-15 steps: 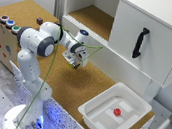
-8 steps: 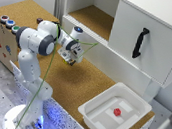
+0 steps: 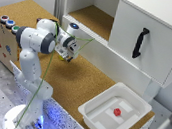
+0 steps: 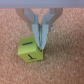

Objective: Go push the yellow block to the left

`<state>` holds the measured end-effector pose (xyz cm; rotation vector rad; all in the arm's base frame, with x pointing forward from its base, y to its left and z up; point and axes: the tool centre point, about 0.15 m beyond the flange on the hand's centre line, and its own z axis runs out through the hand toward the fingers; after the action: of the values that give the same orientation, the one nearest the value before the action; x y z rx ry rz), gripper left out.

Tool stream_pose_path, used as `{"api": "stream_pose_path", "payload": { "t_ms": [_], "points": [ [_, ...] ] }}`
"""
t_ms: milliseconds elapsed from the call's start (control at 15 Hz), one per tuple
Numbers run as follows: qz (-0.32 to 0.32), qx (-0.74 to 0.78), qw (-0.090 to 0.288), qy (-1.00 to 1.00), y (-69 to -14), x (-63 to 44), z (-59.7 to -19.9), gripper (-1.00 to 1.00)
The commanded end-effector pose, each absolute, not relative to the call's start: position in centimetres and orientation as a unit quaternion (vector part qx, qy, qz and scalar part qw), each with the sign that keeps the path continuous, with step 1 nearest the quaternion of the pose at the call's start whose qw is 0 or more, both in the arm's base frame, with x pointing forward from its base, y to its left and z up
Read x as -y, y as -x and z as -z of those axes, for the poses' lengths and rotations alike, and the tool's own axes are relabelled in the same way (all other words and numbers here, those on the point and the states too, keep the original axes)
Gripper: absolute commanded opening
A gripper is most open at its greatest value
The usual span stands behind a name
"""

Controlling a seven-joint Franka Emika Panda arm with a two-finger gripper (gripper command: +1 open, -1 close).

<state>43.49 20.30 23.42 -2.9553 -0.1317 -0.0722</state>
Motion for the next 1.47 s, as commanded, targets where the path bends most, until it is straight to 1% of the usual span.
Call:
{"api": "stream_pose_path", "payload": {
  "t_ms": [0,133,333,400,733,867,933,1200,1267,1400],
  "points": [
    [0.053,0.074,0.046,0.995,-41.8,-20.6,-29.3,1.0],
    [0.042,0.086,0.045,0.994,-41.4,-20.5,-29.0,1.0],
    [0.027,0.099,0.031,0.994,-41.3,-20.9,-27.3,1.0],
    [0.028,0.1,0.035,0.994,-41.5,-21.0,-26.6,1.0],
    [0.021,0.107,0.025,0.994,-43.4,-22.1,-22.9,1.0],
    [0.016,0.101,0.028,0.994,-44.1,-22.4,-21.7,1.0],
    [0.018,0.094,0.037,0.995,-44.4,-22.3,-21.5,1.0],
    [0.008,0.08,0.026,0.996,-44.4,-21.9,-20.3,1.0],
    [0.011,0.074,0.024,0.997,-44.2,-21.8,-20.4,-1.0],
    [0.014,0.07,0.022,0.997,-44.0,-21.8,-21.1,-1.0]
  ]
}}
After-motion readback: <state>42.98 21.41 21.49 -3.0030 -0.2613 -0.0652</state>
